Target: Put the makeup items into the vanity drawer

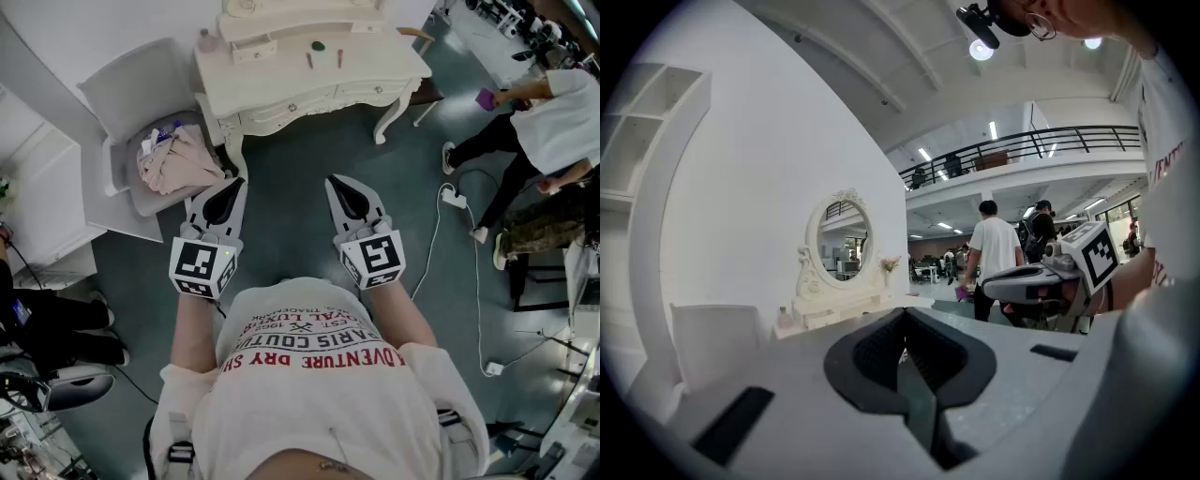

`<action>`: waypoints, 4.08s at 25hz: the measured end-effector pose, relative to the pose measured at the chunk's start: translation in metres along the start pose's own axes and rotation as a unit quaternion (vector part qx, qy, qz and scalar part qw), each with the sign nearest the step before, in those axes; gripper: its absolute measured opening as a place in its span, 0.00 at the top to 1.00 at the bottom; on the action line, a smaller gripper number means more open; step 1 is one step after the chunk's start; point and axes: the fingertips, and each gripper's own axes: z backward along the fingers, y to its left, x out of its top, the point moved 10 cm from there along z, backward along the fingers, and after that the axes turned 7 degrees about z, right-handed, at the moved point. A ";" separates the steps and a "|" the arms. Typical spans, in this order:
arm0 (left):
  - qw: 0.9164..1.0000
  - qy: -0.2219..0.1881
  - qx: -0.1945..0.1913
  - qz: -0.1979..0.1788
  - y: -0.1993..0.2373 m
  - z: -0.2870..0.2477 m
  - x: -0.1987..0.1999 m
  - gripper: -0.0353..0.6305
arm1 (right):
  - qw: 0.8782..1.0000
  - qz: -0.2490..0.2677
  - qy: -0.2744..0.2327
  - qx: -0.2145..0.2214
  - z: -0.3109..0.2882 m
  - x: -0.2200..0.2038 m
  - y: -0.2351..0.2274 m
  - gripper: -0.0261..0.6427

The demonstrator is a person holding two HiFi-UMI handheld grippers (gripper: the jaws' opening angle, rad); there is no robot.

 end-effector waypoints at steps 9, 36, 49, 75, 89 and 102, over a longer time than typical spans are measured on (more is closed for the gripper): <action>1.000 0.008 0.001 0.007 0.005 -0.010 0.002 0.94 | 1.000 -0.004 0.004 0.001 -0.007 0.004 -0.007 0.97; 0.997 0.014 0.073 0.026 0.041 -0.163 -0.004 0.94 | 0.998 -0.026 0.006 0.051 -0.139 -0.048 -0.149 0.97; 0.985 -0.005 0.165 0.048 0.049 -0.360 0.032 0.94 | 0.987 -0.010 0.031 0.156 -0.272 -0.083 -0.342 0.97; 0.993 0.023 0.079 0.088 0.278 -0.528 0.006 0.94 | 0.942 -0.030 0.283 0.175 -0.540 -0.184 -0.365 0.96; 0.989 0.093 0.013 0.113 0.321 -0.567 -0.042 0.94 | 0.887 -0.084 0.432 0.142 -0.586 -0.257 -0.349 0.73; 0.991 0.092 -0.003 0.102 0.331 -0.558 -0.036 0.94 | 0.872 -0.082 0.471 0.110 -0.590 -0.254 -0.342 0.90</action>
